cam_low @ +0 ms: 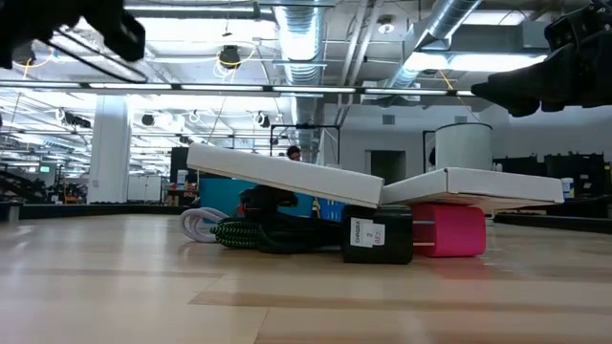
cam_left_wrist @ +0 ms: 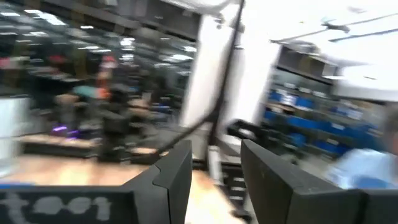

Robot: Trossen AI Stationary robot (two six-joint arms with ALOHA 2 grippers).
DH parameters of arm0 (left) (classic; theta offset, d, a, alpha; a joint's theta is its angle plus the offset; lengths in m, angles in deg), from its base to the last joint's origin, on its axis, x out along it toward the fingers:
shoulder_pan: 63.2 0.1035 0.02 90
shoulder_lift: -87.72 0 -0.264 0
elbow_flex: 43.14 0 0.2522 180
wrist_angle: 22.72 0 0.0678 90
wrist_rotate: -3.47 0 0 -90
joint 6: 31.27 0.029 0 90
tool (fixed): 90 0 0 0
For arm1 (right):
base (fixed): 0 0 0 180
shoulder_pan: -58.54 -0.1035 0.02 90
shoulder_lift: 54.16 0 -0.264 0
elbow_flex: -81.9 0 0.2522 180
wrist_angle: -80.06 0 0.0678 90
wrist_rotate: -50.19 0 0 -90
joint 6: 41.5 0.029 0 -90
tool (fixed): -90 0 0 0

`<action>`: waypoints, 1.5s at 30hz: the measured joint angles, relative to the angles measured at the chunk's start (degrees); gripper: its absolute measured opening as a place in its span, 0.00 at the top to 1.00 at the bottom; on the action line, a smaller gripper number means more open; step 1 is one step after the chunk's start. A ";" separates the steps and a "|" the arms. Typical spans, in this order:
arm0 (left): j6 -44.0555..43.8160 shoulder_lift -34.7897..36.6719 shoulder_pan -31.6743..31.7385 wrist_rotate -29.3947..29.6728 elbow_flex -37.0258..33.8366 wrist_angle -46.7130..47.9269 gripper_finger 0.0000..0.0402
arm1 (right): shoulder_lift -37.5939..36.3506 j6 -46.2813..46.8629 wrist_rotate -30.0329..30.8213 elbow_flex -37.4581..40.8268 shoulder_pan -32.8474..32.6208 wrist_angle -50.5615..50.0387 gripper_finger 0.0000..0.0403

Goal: Pick and place items into bin
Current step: Put the left white card reader box into the blue bin

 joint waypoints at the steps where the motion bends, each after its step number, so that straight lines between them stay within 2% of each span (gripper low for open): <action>1: 1.25 -2.18 -2.46 1.23 0.02 -2.21 0.69 | 0.00 -0.02 0.00 0.00 -0.01 0.00 0.35; 3: 3.37 -5.55 -6.83 5.81 0.02 -4.00 0.69 | 0.00 0.00 0.02 0.00 0.00 0.00 0.35; 9: 3.49 -11.54 -15.12 29.22 0.02 -2.09 0.69 | 0.00 -0.01 0.01 0.01 -0.01 0.00 0.35; 12: 0.59 -14.11 -16.99 34.47 0.02 -2.64 0.69 | 0.00 0.00 0.01 0.01 -0.01 0.00 0.35; 17: -9.47 -19.91 -18.74 38.21 0.02 -2.61 0.69 | 0.00 -0.01 0.00 0.01 -0.02 0.00 0.35; 22: -23.38 -28.17 -20.14 38.96 0.02 -4.03 0.69 | 0.00 0.00 0.01 0.00 -0.01 0.00 0.35; 26: -33.65 -33.79 -22.22 38.17 0.04 -9.44 0.69 | 0.00 -0.01 0.01 -0.01 -0.02 0.00 0.35; 31: -42.16 -39.75 -25.29 38.05 0.53 -14.70 0.69 | 0.00 0.00 0.00 0.01 0.00 0.00 0.35; 39: -61.02 -51.86 -26.22 40.76 6.54 -12.04 0.69 | 0.00 0.00 0.01 0.00 -0.01 -0.01 0.35; 45: -69.44 -62.25 -25.21 41.04 13.98 -11.80 0.69 | 0.00 0.00 0.00 -0.01 0.00 0.00 0.35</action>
